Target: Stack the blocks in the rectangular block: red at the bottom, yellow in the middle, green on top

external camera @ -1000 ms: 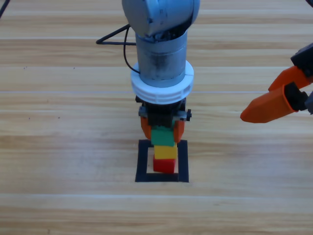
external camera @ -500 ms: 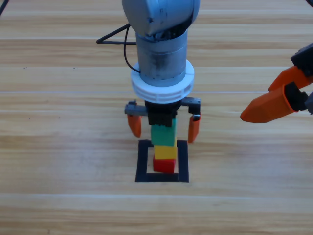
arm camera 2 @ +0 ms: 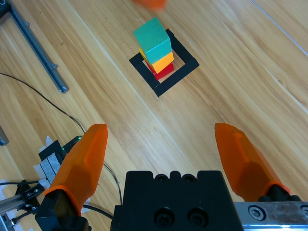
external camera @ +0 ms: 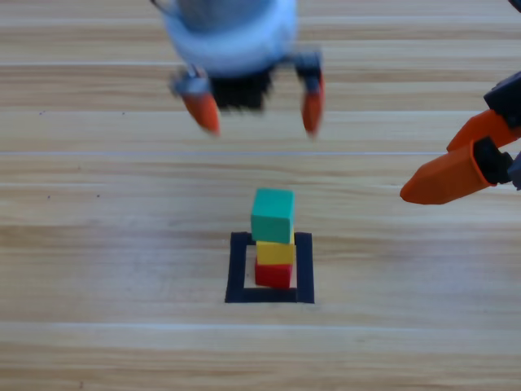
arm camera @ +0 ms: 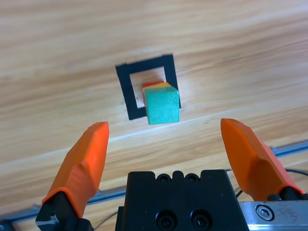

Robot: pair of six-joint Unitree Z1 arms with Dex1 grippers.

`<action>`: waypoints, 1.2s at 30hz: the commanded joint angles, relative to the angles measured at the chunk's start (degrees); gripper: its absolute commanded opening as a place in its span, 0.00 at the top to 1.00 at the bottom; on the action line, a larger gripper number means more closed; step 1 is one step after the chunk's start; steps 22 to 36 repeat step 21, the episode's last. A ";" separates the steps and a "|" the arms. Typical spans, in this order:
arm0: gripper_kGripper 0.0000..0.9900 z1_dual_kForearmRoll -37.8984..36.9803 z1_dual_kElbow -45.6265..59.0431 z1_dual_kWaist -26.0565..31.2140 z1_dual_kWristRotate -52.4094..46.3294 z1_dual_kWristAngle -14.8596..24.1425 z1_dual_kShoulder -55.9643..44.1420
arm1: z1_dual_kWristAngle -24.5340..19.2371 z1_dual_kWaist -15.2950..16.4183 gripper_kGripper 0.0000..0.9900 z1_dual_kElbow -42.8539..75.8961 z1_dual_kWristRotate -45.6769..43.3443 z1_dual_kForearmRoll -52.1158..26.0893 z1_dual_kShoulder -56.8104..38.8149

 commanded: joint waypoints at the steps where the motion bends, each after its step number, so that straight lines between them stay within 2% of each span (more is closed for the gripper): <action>1: 0.00 -8.59 13.75 -1.16 5.80 2.32 -14.01 | -0.17 -1.55 0.01 1.36 -0.72 -0.58 1.46; 3: 0.00 -19.58 28.25 -1.16 9.22 1.62 -21.66 | -0.17 -1.55 0.01 1.28 -0.72 -0.67 1.55; 5: 0.00 -31.01 41.61 -1.16 13.18 -1.46 -28.43 | -0.17 -1.55 0.01 1.28 -0.72 -0.67 1.73; 7: 0.00 -36.01 47.06 -1.16 15.29 -2.78 -29.92 | -0.17 -1.55 0.01 1.28 -0.72 -0.67 1.82; 11: 0.00 -36.28 45.21 -1.24 17.31 -3.48 -26.14 | -0.17 -1.55 0.01 1.28 -0.72 -0.67 1.90; 36: 0.00 -36.19 46.62 -1.24 17.31 -3.48 -27.90 | -0.26 -1.55 0.01 1.28 -0.81 -0.67 1.99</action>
